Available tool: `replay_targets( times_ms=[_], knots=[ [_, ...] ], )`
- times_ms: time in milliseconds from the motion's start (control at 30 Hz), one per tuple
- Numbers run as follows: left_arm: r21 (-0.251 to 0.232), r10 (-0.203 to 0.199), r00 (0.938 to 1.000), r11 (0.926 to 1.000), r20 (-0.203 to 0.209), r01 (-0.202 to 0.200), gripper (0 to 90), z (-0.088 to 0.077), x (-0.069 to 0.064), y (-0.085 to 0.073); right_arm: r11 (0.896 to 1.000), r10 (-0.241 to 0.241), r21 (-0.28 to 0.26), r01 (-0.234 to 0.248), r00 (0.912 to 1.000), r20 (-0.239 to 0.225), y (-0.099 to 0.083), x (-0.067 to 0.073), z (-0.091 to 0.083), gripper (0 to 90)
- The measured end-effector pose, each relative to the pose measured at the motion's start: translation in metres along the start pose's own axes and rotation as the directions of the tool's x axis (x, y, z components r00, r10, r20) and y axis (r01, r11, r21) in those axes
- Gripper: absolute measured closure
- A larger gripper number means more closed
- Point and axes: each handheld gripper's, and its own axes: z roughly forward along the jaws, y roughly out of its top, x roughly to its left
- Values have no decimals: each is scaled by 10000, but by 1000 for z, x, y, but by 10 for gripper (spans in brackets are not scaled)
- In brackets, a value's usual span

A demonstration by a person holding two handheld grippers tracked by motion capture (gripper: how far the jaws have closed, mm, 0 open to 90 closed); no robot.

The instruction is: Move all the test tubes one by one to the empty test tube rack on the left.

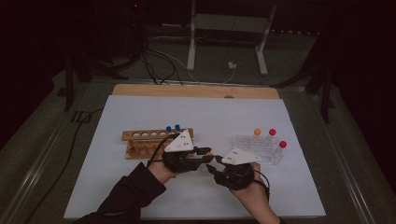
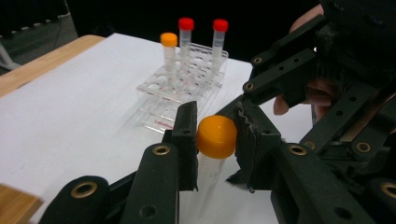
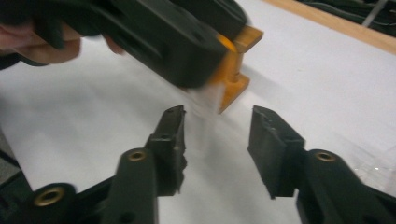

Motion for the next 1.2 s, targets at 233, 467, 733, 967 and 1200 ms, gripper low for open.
replay_targets(
  times_ms=[233,467,733,967,1200],
  knots=[
    [-167,-20,9973,9999,-729,8,716,-27,11,0,9993,262,-283,-260,9996,48,3,-5,-5,349],
    [-389,-48,9905,9992,-1374,-6,717,-49,19,-3,9983,437,-404,-431,9989,142,4,-7,-6,148],
    [-642,-295,9775,9978,-2090,164,717,-72,31,-5,9978,517,-418,-515,9987,39,4,-6,-6,18],
    [-647,-436,9609,9975,-2736,269,716,-83,41,-6,9973,540,-491,-543,9985,-67,4,-7,-7,0],
    [-750,-676,9347,9962,-3490,440,717,-91,60,-8,9974,456,-554,-466,9988,-196,3,-8,-8,0]
  ],
)
